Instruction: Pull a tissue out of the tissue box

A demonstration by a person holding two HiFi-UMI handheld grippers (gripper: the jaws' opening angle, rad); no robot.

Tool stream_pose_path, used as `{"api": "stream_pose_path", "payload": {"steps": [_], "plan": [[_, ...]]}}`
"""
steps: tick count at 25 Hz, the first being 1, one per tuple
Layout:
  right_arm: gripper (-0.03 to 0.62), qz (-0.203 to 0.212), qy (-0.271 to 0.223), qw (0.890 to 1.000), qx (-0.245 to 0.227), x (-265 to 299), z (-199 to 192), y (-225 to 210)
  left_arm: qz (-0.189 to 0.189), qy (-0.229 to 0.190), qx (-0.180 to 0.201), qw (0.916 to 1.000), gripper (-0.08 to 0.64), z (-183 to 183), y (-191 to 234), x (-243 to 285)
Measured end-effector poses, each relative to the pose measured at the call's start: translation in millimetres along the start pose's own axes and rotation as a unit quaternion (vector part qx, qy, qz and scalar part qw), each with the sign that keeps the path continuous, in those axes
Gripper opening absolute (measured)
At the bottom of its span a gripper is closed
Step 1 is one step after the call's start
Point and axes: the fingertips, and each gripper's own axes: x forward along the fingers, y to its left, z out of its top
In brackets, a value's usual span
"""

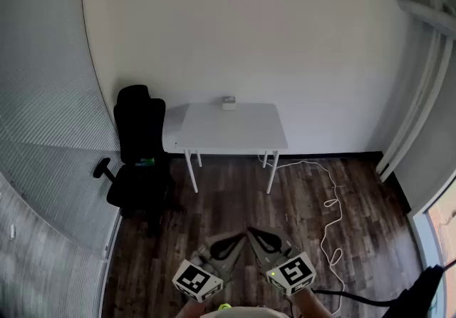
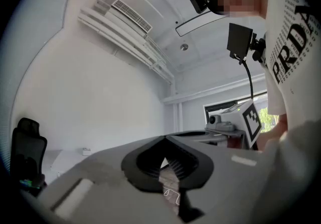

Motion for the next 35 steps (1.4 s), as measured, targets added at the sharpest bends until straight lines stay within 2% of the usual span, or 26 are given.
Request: {"api": "stream_pose_path", "payload": {"steps": [20,35], "plan": [[0.009,-0.008,-0.013,1.0,0.022,4.9,-0.8,0.3,0.024,0.023,0.007,0.9994,0.0,-6.1,8.0,-2.8],[0.009,-0.018,-0.004,0.999,0.026,8.3,-6.7,7.6,0.014,0.017,-0.002,0.9998,-0.002,-8.3,8.4,-9.2]]}}
